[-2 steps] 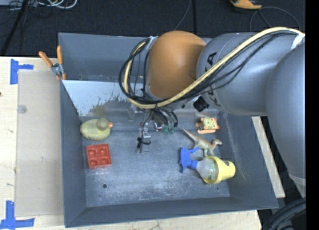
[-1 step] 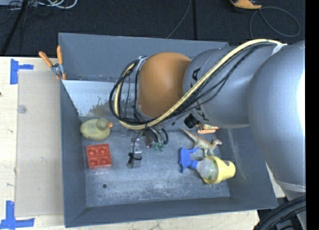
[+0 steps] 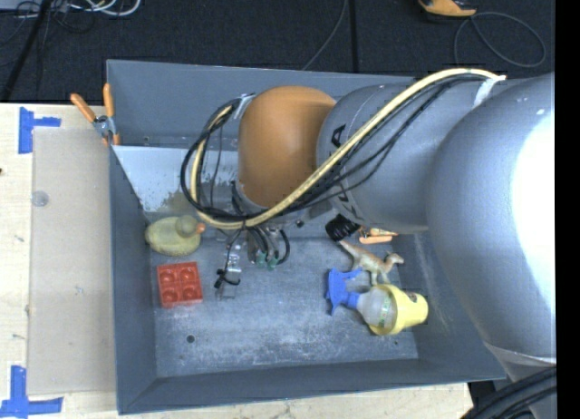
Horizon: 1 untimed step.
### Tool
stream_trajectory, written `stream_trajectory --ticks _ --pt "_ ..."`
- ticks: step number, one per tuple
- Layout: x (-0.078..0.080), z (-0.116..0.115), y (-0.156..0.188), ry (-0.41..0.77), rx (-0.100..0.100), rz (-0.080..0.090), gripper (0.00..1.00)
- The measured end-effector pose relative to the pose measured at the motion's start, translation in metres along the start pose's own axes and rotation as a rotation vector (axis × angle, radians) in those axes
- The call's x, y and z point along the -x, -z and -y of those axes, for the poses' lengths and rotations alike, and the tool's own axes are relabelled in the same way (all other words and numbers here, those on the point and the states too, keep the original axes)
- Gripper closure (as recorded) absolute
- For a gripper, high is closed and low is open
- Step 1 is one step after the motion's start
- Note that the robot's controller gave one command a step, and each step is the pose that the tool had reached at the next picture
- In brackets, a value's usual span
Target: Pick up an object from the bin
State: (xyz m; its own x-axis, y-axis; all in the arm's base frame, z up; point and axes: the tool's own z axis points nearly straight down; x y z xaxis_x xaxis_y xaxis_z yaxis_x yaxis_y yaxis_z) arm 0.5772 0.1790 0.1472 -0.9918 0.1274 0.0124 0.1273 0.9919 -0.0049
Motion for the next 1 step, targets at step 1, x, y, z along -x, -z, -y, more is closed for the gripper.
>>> stream_trajectory --ticks 1 --pt "-0.012 -0.023 0.009 0.102 0.007 0.02 0.0"
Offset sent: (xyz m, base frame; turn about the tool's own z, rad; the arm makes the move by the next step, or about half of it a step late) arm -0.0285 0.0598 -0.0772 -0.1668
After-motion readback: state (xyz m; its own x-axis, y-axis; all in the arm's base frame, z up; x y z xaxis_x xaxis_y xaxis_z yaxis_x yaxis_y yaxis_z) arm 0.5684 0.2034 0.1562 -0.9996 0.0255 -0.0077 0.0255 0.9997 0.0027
